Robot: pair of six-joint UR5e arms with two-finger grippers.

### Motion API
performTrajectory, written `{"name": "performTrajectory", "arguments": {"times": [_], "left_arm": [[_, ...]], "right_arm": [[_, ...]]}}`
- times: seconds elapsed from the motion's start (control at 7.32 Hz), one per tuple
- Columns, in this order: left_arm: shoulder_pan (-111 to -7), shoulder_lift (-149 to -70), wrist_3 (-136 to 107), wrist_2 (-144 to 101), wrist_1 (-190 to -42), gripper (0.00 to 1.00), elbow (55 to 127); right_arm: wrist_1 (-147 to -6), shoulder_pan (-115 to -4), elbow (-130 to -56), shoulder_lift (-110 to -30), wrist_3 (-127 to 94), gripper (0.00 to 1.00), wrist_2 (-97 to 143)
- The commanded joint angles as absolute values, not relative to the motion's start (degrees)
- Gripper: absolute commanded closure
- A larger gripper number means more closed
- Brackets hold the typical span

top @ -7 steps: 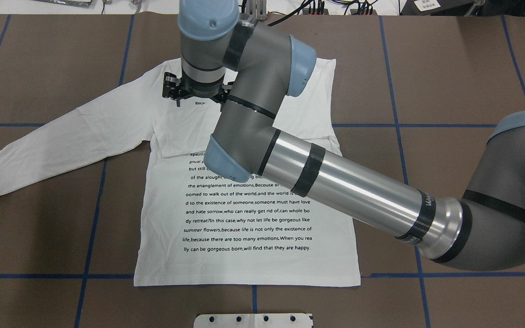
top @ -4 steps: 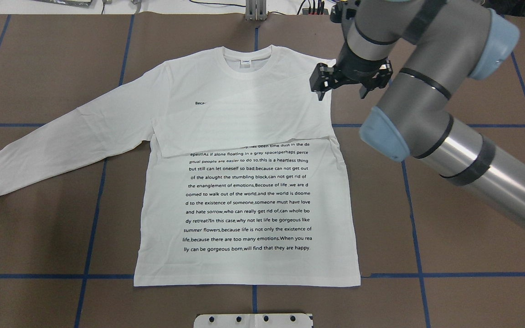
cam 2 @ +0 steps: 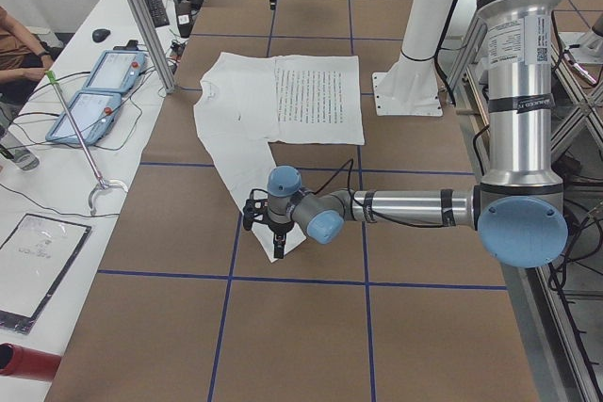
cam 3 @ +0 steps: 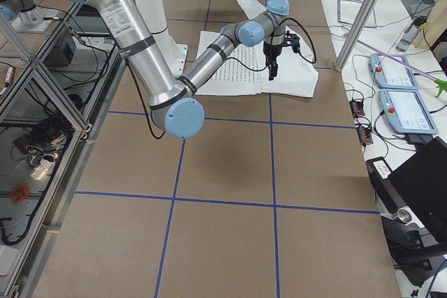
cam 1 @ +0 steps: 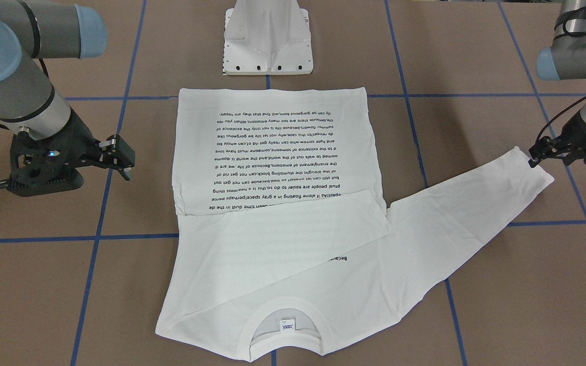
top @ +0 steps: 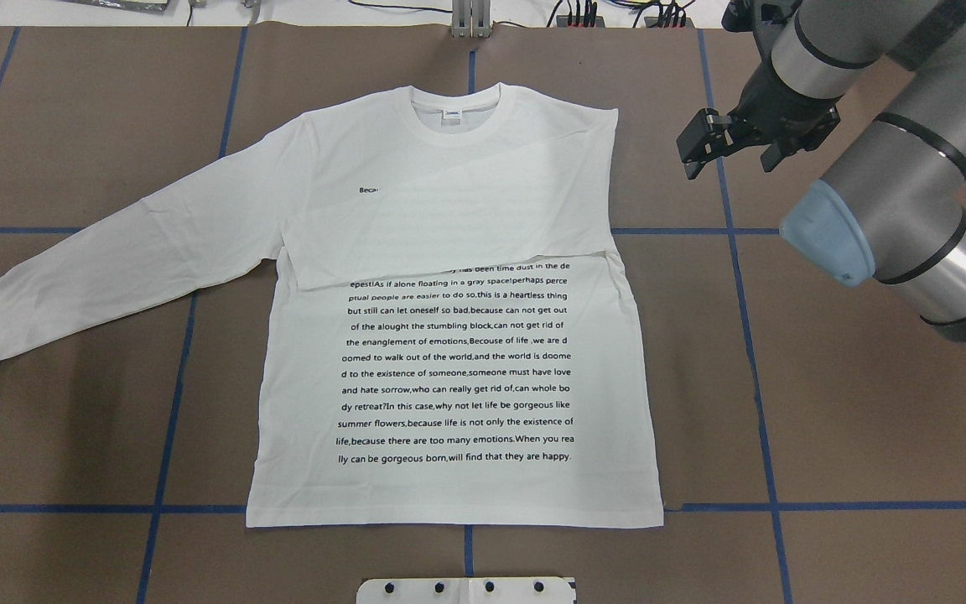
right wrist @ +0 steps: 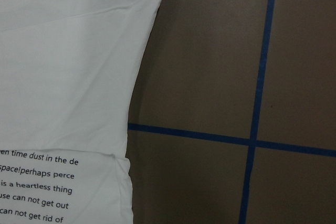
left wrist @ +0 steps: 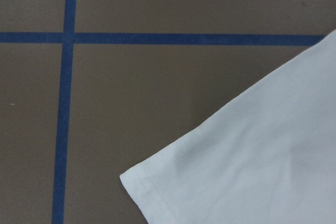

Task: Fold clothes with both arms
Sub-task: 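Open the right gripper and lift it off the folded sleeve, then retract the right arm while the left gripper moves toward the other sleeve cuff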

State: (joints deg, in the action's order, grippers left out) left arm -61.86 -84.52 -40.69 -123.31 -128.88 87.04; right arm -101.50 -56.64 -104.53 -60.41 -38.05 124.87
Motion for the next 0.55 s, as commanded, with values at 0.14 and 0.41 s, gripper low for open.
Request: {"name": "performTrajectory", "arguments": {"times": [0.14,0.41], "left_arm": [[-59.95,-85.34,-40.87,-123.22,-130.17,0.01,84.55],[-58.98,-85.34,-40.87,-123.31,-130.25,0.01,84.64]], "right_arm": [[-101.51,-60.82,-105.47,-63.9,-33.58,0.0,127.44],[-101.6,-60.82,-105.73,-63.98,-33.66,0.0,127.44]]}}
